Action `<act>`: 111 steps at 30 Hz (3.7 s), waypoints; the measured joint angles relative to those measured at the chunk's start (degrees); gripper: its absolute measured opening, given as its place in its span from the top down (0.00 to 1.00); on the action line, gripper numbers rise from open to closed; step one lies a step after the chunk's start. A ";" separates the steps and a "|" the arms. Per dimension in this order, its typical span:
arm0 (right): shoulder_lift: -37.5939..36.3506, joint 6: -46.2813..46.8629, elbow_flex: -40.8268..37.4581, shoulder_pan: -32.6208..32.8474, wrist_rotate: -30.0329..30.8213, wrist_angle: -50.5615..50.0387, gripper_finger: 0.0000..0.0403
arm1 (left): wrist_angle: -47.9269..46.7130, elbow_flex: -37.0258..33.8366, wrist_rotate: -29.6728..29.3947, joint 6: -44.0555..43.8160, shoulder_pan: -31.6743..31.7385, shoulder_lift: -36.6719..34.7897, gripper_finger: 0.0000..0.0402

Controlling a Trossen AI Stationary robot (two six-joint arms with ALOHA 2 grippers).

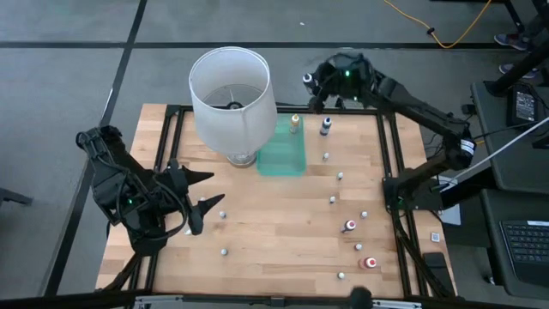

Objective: Pick & Place food coloring
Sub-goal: Put the large violet food coloring bottle into the green bin

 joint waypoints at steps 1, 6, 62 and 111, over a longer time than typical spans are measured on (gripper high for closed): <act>0.62 -0.28 0.00 -1.37 -2.75 0.74 0.71 | -0.02 0.00 -0.04 -0.01 0.00 -0.01 0.25; 5.46 -1.85 0.00 -5.64 -10.15 3.14 0.71 | -0.66 0.00 -0.09 0.02 0.26 0.04 0.25; 27.58 4.32 -15.09 -7.81 -34.53 36.23 0.71 | -6.45 0.00 -2.96 -9.42 0.61 0.10 0.25; 27.82 2.49 -23.23 -8.05 -30.95 44.35 0.63 | -6.48 0.00 -2.67 -10.01 0.92 0.10 0.25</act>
